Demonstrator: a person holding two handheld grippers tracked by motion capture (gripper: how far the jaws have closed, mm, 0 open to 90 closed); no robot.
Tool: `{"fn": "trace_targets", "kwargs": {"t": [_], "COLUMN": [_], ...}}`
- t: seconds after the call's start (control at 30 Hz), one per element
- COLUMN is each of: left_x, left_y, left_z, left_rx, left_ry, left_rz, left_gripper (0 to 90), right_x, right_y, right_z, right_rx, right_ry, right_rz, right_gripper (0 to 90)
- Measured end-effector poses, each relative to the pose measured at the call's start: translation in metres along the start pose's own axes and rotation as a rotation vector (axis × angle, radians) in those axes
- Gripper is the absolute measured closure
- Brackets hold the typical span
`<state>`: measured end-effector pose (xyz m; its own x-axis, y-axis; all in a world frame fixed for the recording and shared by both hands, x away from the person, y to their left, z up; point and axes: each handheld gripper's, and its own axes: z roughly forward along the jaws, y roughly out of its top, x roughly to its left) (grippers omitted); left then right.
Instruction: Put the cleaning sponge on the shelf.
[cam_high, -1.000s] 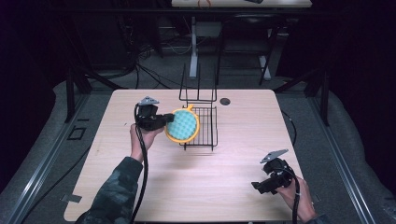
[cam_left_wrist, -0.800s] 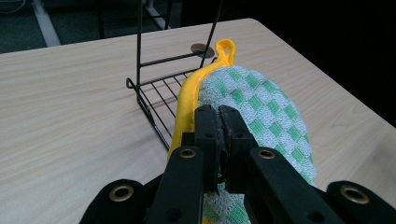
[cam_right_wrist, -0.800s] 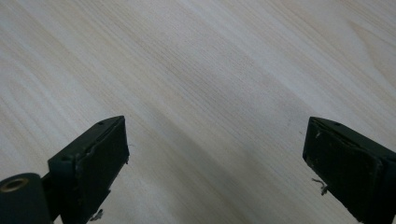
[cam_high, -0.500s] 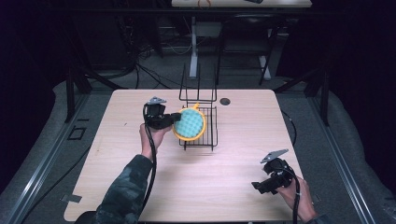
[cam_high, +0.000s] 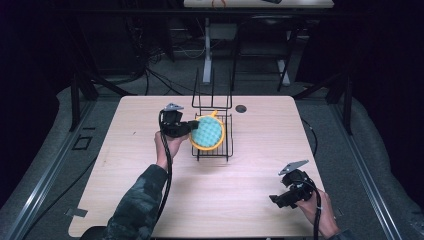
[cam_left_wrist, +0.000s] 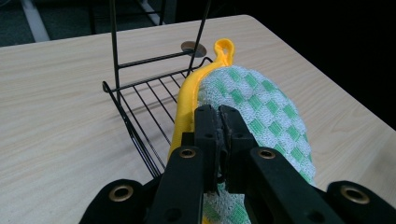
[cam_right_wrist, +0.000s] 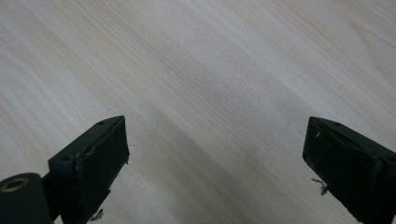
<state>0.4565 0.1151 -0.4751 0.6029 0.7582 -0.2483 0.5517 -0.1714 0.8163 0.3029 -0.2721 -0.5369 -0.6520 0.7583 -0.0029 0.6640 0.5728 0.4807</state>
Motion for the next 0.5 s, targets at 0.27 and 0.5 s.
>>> {"fn": "trace_targets", "kwargs": {"t": [0.27, 0.5], "left_x": [0.001, 0.0003], "left_y": [-0.0029, -0.006], "left_z": [0.0025, 0.0018], "left_rx": [-0.019, -0.043], "left_ry": [0.002, 0.017], "left_rz": [-0.014, -0.029], "left_gripper": [87.0, 87.0], "right_x": [0.0008, 0.001], "right_y": [0.0002, 0.0002], "right_z": [0.0011, 0.0007], "right_rx": [-0.003, 0.001], "right_ry": [-0.002, -0.002], "right_rz": [0.003, 0.001], "right_gripper": [6.3, 6.3]}}
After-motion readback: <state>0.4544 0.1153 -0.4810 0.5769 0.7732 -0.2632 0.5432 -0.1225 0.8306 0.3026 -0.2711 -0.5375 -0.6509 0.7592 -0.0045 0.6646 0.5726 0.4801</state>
